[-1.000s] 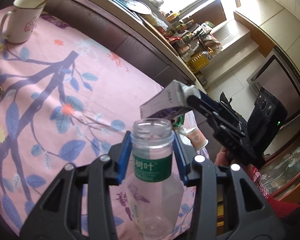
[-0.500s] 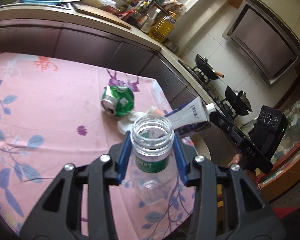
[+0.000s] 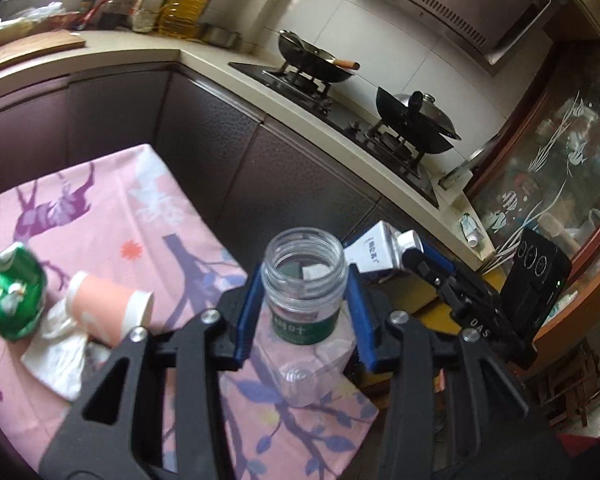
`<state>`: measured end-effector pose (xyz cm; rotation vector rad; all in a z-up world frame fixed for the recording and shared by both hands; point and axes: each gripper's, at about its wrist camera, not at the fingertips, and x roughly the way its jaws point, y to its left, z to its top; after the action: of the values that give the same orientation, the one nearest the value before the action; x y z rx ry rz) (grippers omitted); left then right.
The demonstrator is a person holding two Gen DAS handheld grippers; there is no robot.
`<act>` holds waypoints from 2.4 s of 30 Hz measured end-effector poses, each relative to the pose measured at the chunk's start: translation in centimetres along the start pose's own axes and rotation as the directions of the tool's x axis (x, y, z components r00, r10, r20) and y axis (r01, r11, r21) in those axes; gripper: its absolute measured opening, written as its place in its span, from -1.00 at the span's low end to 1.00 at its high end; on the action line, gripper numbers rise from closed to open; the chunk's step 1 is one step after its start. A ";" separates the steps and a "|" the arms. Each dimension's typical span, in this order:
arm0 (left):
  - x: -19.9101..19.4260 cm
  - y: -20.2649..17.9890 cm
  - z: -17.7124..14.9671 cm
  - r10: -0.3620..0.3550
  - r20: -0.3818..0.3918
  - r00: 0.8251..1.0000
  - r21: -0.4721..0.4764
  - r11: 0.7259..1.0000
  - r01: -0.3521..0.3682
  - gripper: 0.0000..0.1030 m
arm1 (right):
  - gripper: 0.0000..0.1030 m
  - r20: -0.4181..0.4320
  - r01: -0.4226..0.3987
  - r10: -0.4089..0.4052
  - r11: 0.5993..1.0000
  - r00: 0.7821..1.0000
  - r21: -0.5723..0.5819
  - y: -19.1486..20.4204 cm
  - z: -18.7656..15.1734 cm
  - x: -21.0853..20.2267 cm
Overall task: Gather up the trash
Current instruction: 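Carry the bottle and carton over the beige bin and open both tools, then grasp the white tissue with the left tool while the right tool grasps the pink paper cup, then carry the tissue and cup over the beige bin and open both tools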
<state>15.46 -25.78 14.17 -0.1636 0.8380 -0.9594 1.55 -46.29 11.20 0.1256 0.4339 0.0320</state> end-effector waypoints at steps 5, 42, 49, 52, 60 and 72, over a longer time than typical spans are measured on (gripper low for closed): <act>6.9 -3.2 3.2 -0.047 -0.010 0.999 0.029 0.998 0.047 -0.24 | -0.54 -0.032 0.087 -0.085 0.994 0.996 0.063 -5.5 -2.0 0.7; -9.0 13.1 -18.2 0.180 -0.062 0.982 -0.257 0.947 -0.190 0.30 | 0.02 -0.272 -0.349 0.465 0.856 0.843 0.382 8.9 -6.8 13.1; -11.6 16.4 -19.0 0.191 -0.026 0.981 -0.346 0.919 -0.188 0.30 | -0.46 -0.289 -0.339 0.498 0.822 0.818 0.457 13.0 -6.4 18.2; -10.6 17.2 -17.3 0.187 -0.019 0.982 -0.346 0.920 -0.182 0.30 | -0.97 -0.262 -0.315 0.469 0.827 0.843 0.465 12.8 -6.3 18.5; -6.3 22.4 -13.2 0.119 -0.022 0.993 -0.472 0.874 -0.116 0.30 | -1.00 -0.178 -0.259 0.339 0.896 0.924 0.362 11.5 -5.5 15.7; -7.1 19.8 -15.1 0.086 -0.016 0.996 -0.451 0.889 -0.084 -1.00 | -1.00 -0.214 -0.383 0.462 0.864 0.861 0.326 15.0 -8.6 13.4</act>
<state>15.90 -5.16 -1.50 -0.5262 1.0480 -0.6680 10.00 -29.66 -0.16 0.4962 0.6938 0.4364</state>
